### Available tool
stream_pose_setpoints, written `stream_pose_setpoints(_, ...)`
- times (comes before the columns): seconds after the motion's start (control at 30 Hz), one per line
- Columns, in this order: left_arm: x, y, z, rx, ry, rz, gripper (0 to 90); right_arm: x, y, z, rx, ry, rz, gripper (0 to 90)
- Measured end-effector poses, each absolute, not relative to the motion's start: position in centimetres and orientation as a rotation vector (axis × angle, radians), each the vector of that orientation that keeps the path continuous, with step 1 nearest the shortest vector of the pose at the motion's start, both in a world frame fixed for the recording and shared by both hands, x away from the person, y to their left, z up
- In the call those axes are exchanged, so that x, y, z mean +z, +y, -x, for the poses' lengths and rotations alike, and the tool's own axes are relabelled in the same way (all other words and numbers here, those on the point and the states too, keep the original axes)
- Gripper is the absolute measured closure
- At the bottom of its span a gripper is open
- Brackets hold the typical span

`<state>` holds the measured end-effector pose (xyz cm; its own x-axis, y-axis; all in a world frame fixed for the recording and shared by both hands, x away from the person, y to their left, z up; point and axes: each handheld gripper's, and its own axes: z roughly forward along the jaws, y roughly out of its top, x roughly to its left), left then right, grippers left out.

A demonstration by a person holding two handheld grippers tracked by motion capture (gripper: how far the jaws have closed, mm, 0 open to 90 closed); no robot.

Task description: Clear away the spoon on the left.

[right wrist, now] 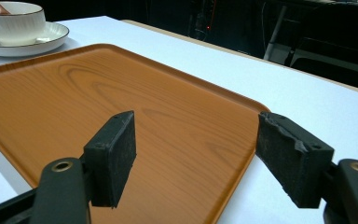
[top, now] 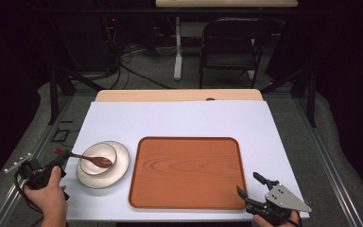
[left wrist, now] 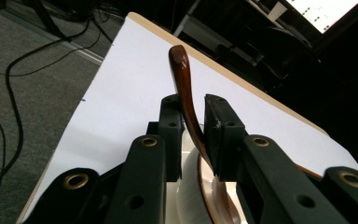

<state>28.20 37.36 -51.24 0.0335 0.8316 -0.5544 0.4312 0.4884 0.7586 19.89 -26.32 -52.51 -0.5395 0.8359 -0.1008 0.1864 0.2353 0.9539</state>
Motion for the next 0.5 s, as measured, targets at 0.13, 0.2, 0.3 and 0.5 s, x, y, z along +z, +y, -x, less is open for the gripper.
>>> stream_pose_setpoints(0.13, -50.8, 37.2, -28.1, 0.441, 1.572, -1.136, 79.3, -52.5, -26.3, -19.9, 1.33, 1.886, -0.933, 28.3)
stream_pose_setpoints(0.2, -50.7, 37.1, -28.1, 0.439, 1.569, -1.134, 79.9, -52.5, -26.3, -19.9, 1.33, 1.885, -0.933, 28.3)
stream_pose_setpoints(0.3, -50.3, 36.7, -28.0, 0.442, 1.55, -1.147, 80.7, -52.5, -26.3, -19.9, 1.33, 1.885, -0.932, 28.4)
stream_pose_setpoints(0.5, -49.7, 36.2, -27.9, 0.461, 1.519, -1.183, 81.8, -52.5, -26.3, -19.9, 1.332, 1.885, -0.933, 28.3)
